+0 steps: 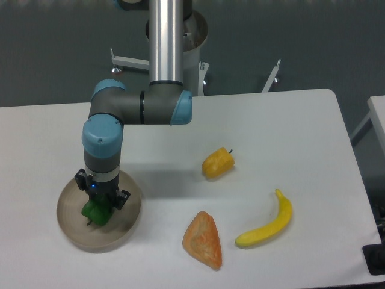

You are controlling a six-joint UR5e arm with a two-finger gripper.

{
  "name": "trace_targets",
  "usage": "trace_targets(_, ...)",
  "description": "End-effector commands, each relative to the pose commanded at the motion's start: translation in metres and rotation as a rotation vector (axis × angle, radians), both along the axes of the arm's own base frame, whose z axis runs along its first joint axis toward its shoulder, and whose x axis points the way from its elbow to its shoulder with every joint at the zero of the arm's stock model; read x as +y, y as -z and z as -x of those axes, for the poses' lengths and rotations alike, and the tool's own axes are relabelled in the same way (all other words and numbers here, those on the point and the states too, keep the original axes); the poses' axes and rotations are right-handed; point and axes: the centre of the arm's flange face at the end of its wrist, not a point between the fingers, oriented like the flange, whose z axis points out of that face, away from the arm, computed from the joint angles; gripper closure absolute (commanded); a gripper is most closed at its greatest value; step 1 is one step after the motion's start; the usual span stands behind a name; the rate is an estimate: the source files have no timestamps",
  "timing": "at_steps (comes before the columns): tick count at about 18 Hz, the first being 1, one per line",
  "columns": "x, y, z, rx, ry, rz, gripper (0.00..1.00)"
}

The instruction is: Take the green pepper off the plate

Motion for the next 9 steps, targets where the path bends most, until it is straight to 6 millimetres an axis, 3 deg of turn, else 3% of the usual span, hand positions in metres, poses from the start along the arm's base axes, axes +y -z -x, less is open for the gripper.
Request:
trace_targets(4, 0.001, -0.014, 0.004, 0.005, 0.002, -0.024, 0.62)
trace_targets(6, -0.002, -0.031, 0.009, 0.015, 0.012, -0.049, 0.63)
trace_targets(9, -0.012, -0.057, 0.037, 0.047, 0.057, -0.083, 0.64)
